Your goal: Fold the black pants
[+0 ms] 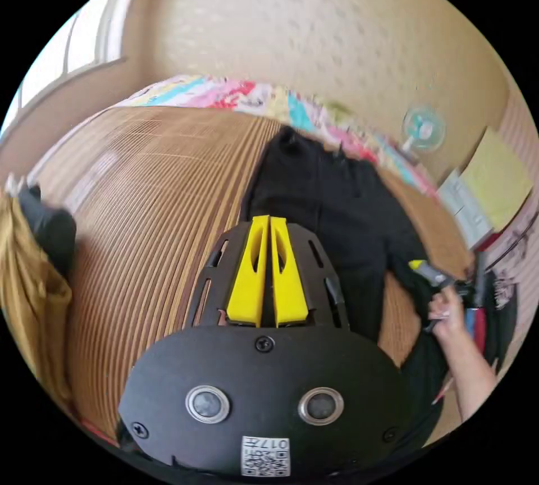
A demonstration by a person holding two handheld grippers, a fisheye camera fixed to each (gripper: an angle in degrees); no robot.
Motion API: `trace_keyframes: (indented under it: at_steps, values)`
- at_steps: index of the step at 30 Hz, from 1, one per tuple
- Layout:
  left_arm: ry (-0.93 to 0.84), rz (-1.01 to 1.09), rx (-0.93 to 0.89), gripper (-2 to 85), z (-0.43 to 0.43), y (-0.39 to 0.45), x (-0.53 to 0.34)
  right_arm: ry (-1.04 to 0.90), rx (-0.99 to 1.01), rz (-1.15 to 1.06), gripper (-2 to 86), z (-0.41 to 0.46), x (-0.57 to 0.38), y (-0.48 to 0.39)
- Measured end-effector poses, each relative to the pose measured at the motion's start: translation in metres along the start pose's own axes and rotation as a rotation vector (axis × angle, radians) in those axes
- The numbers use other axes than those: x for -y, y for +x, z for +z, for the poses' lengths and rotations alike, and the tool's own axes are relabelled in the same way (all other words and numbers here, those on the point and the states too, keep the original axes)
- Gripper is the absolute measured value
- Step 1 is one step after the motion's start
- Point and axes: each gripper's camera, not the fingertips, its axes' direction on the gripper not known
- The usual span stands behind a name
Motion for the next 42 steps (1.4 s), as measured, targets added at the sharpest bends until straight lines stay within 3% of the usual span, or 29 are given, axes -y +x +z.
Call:
trace_keyframes:
  at_steps: [4,7,10,13,15,17,19,23,27,29,34,39,42]
  values:
    - [0.069,0.265,0.026,-0.9,-0.132,0.003,-0.118,-0.006,0.001,-0.006,0.2,-0.004,-0.004,0.0]
    - [-0.083,0.335,0.076,-0.9,-0.183,-0.005,-0.186,-0.005,0.009,-0.001,0.2,-0.007,-0.008,0.001]
    - [-0.2,0.327,0.111,-0.5,-0.206,-0.014,-0.211,0.001,-0.01,-0.011,0.3,-0.01,-0.014,-0.005]
    - [-0.107,0.403,-0.022,2.0,-0.225,-0.009,-0.208,0.039,-0.034,-0.102,0.3,-0.019,-0.025,-0.024]
    - [-0.135,0.455,-0.069,6.0,-0.217,0.003,-0.198,0.052,-0.161,-0.135,0.3,-0.025,-0.032,-0.041]
    - [-0.298,0.51,-0.084,10.8,-0.182,0.02,-0.189,0.07,-0.376,-0.187,0.3,-0.033,-0.048,-0.076]
    - [-0.435,0.523,0.043,12.9,-0.147,0.027,-0.193,0.111,-0.36,-0.255,0.3,-0.047,-0.073,-0.102]
    - [-0.485,0.576,0.164,12.5,-0.128,0.045,-0.196,0.17,-0.12,-0.28,0.3,-0.105,-0.163,-0.13]
    - [-0.478,0.589,0.202,9.1,-0.129,0.054,-0.191,0.297,-0.258,-0.151,0.3,-0.16,-0.255,-0.113]
    - [-0.503,0.631,0.153,4.1,-0.133,0.058,-0.19,0.367,-0.417,-0.02,0.2,-0.188,-0.309,-0.09]
    - [-0.512,0.513,-0.123,3.2,-0.176,0.067,-0.169,0.246,-0.424,0.056,0.4,-0.216,-0.356,-0.06]
    - [-0.522,0.536,-0.059,4.1,-0.168,0.092,-0.196,0.232,-0.384,0.058,0.6,-0.231,-0.369,-0.05]
    - [-0.482,0.47,-0.134,3.4,-0.181,0.079,-0.204,0.13,-0.335,0.069,0.8,-0.22,-0.359,-0.041]
